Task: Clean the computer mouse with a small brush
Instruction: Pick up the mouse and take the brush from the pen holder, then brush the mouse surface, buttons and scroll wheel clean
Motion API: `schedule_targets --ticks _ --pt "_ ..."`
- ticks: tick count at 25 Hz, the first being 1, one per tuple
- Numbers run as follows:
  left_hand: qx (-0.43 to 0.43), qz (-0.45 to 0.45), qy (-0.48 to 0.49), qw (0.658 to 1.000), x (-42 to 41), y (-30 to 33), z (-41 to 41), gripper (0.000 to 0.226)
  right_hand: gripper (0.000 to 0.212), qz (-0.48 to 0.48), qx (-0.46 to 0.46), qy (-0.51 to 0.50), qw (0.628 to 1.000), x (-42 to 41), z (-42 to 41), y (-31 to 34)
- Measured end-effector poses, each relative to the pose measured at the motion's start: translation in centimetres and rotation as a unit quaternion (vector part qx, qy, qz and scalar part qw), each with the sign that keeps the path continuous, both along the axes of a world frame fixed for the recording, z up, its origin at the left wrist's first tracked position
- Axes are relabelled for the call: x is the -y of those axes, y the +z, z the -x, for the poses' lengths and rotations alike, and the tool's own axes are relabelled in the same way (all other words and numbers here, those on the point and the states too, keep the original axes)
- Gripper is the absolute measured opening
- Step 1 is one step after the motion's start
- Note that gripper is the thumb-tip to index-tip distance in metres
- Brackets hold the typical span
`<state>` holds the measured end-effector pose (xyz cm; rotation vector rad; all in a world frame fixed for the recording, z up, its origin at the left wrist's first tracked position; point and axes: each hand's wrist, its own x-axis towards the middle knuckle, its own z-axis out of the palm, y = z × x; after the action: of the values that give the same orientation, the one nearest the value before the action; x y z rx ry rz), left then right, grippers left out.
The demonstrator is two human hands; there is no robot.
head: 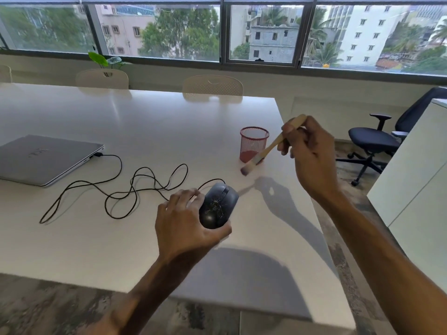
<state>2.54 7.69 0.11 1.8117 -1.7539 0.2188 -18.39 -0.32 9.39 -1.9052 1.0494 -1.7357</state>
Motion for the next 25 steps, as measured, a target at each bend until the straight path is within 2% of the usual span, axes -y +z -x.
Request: schedule_targets --ticks 5,9,18,22,25 --pt "-0.052 0.008 -0.040 0.998 -6.3 0.7 -2.6 0.068 0.011 0.003 -0.013 -0.020 1.000 -8.7 -3.0 -2.5" --pt "-0.074 0.011 -0.065 0.995 -11.0 0.7 -5.5 0.065 0.014 0.005 0.025 -0.030 0.999 -14.6 -5.3 -3.3" --pt "-0.098 0.027 -0.123 0.987 -20.8 -0.1 -9.2 0.060 0.005 -0.089 0.034 -0.022 0.995 -25.5 -8.1 -4.8" --pt "-0.139 0.061 -0.125 0.981 -24.3 -0.8 -9.7 0.056 0.018 -0.140 -0.039 -0.004 0.989 -28.6 -7.5 -6.1" --pt "-0.116 0.075 -0.130 0.982 -25.9 -1.4 -9.0 0.060 0.020 -0.160 -0.034 -0.001 0.987 -30.4 -6.5 -6.8"
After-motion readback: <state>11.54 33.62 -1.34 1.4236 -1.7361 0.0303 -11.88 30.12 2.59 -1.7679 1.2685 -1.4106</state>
